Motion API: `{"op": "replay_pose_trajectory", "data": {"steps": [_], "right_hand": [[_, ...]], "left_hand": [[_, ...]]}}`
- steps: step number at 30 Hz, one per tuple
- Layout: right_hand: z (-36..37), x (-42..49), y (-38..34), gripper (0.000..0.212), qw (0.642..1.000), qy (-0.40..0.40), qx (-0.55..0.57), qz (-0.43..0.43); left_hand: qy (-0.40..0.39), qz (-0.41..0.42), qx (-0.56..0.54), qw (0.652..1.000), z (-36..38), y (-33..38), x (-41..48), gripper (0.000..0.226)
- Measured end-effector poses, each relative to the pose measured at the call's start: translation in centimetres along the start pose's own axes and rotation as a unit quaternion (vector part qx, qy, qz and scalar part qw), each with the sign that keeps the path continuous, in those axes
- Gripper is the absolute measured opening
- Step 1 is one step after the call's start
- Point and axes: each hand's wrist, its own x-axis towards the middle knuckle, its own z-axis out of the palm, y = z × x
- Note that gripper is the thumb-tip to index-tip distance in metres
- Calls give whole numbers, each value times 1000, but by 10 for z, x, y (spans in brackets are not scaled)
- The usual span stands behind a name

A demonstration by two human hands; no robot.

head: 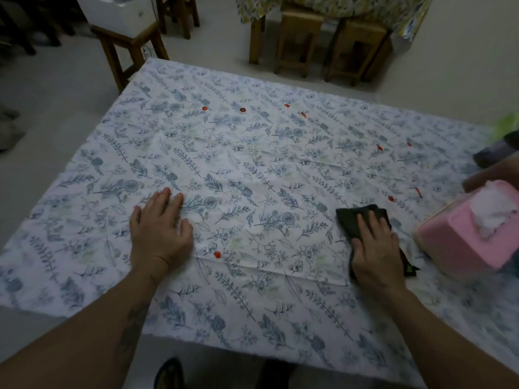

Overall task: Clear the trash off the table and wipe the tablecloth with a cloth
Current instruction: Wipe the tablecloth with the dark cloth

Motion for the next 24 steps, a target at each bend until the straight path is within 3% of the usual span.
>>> {"op": "replay_pose_trajectory", "data": {"steps": [8, 14, 18, 21, 24], "right_hand": [[35, -105, -119, 67, 997, -38, 12, -61], [67, -153, -252, 66, 987, -81, 31, -133], [70, -130, -257, 69, 986, -91, -9, -136], [63, -102, -234, 68, 994, -75, -21, -80], [51, -85, -184, 66, 998, -24, -13, 60]], "left_hand": [[-73, 81, -37, 993, -20, -27, -22, 65], [-26, 112, -26, 993, -36, -67, -47, 61], [-26, 126, -29, 991, -34, -73, -51, 60], [-10, 119, -29, 992, -30, -73, -49, 60], [0, 125, -29, 992, -28, -74, -48, 61]]}}
